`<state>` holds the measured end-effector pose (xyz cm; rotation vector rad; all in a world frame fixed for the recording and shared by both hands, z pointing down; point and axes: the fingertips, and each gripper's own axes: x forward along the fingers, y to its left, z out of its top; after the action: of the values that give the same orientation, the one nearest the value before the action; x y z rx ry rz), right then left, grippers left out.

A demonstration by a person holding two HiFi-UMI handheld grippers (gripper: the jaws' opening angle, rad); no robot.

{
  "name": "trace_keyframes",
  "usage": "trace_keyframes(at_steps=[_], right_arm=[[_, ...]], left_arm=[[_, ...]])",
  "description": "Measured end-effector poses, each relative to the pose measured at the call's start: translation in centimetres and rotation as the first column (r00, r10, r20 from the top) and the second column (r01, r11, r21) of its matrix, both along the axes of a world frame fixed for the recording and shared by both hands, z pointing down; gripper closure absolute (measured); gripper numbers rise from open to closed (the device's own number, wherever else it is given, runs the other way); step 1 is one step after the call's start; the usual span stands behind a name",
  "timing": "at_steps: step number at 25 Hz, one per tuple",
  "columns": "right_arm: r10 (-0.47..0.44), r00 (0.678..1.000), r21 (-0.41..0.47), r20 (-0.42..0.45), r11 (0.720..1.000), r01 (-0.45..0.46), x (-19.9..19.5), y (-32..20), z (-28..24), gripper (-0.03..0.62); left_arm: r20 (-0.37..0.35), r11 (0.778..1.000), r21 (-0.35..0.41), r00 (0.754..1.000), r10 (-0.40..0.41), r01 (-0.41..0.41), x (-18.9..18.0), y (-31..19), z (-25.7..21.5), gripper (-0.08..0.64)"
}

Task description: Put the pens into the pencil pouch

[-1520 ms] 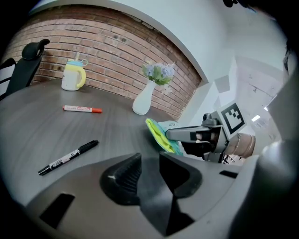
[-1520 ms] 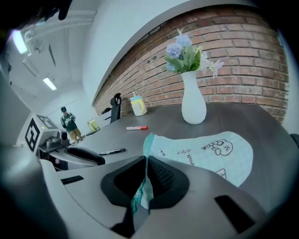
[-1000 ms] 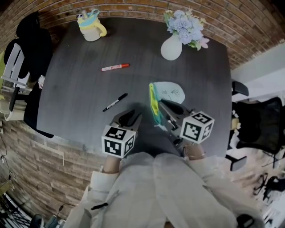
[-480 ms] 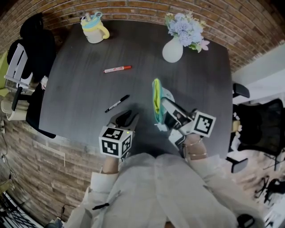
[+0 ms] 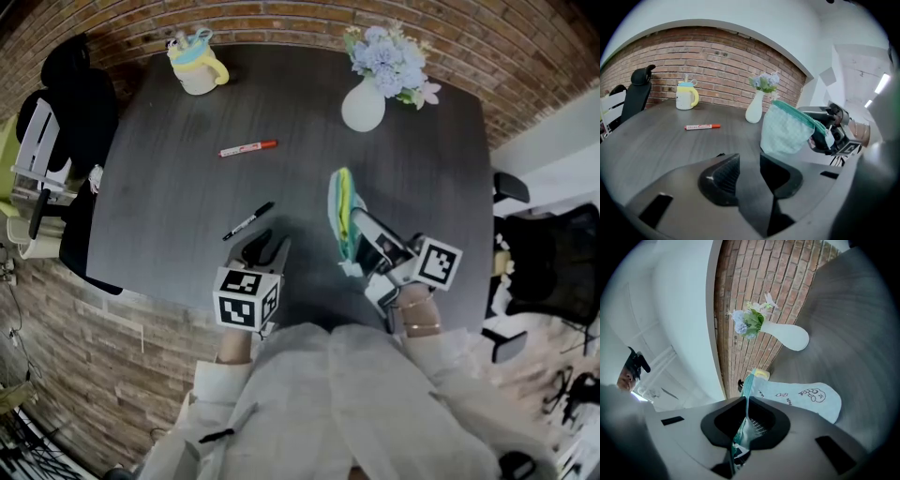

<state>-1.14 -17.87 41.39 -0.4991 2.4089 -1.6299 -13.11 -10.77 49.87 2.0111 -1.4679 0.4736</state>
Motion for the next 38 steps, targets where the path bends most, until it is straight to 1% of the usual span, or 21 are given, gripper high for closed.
trace_keyframes(at_steps=[2, 3, 5, 7, 12, 16, 17, 20, 23, 24, 26, 30, 33, 35, 38], right_arm=[[0.001, 1.000, 0.003, 0.007, 1.000, -0.001, 0.1, 0.0, 0.0, 0.571], [0.002, 1.000, 0.002, 0.010, 1.000, -0.002, 0.1, 0.0, 0.0, 0.571], [0.004, 1.000, -0.001, 0.015, 1.000, -0.004, 0.1, 0.0, 0.0, 0.571], [0.006, 1.000, -0.002, 0.010, 1.000, -0.006, 0.3, 0.0, 0.3, 0.571], [0.012, 1.000, -0.013, 0.008, 1.000, -0.012, 0.9, 0.0, 0.7, 0.571], [0.014, 1.000, -0.017, 0.011, 1.000, -0.013, 1.0, -0.1, 0.8, 0.571], [0.011, 1.000, -0.016, 0.013, 1.000, -0.011, 0.9, -0.1, 0.8, 0.571], [0.003, 1.000, -0.019, 0.017, 1.000, -0.002, 0.9, 0.0, 1.0, 0.571], [0.010, 1.000, -0.026, 0.012, 1.000, -0.010, 1.0, 0.0, 1.2, 0.571], [0.017, 1.000, -0.023, 0.009, 1.000, -0.017, 1.0, 0.0, 1.2, 0.571], [0.026, 1.000, -0.007, 0.003, 1.000, -0.026, 1.1, 0.0, 1.1, 0.571], [0.027, 1.000, -0.008, -0.007, 1.000, -0.027, 1.1, 0.0, 1.1, 0.571], [0.025, 1.000, -0.010, -0.009, 1.000, -0.025, 1.1, 0.0, 1.2, 0.571], [0.024, 1.000, -0.015, -0.011, 1.000, -0.024, 1.2, 0.2, 1.3, 0.571], [0.019, 1.000, -0.019, -0.010, 1.000, -0.019, 1.1, 0.4, 1.4, 0.571]], left_arm=[[0.063, 0.999, -0.002, 0.997, 0.035, -0.035, -0.4, -0.2, 0.2, 0.443], [0.111, 0.998, -0.002, 0.992, 0.059, -0.060, -0.7, -0.4, 0.3, 0.443], [0.227, 0.994, -0.009, 0.968, 0.112, -0.113, -1.5, -0.8, 0.7, 0.443], [0.312, 0.988, -0.031, 0.938, 0.154, -0.152, -2.3, -1.3, 1.3, 0.443], [0.395, 0.968, -0.115, 0.884, 0.249, -0.221, -3.3, -3.0, 3.3, 0.443], [0.473, 0.945, -0.205, 0.820, 0.322, -0.253, -4.3, -4.2, 4.9, 0.443], [0.482, 0.941, -0.225, 0.810, 0.334, -0.254, -4.5, -4.5, 5.3, 0.443], [0.479, 0.925, -0.277, 0.797, 0.367, -0.259, -4.6, -5.2, 6.2, 0.443], [0.480, 0.901, -0.343, 0.775, 0.411, -0.265, -5.0, -5.7, 7.1, 0.443], [0.477, 0.894, -0.363, 0.771, 0.421, -0.263, -5.2, -5.8, 7.4, 0.443], [0.464, 0.882, -0.395, 0.772, 0.434, -0.258, -5.5, -5.9, 7.9, 0.443], [0.411, 0.846, -0.458, 0.780, 0.473, -0.272, -5.4, -5.5, 9.0, 0.446], [0.367, 0.835, -0.468, 0.795, 0.483, -0.291, -5.2, -5.5, 9.0, 0.461], [0.358, 0.829, -0.465, 0.791, 0.496, -0.310, -5.1, -5.8, 8.6, 0.494], [0.343, 0.818, -0.473, 0.787, 0.512, -0.326, -4.8, -5.5, 8.8, 0.500]])
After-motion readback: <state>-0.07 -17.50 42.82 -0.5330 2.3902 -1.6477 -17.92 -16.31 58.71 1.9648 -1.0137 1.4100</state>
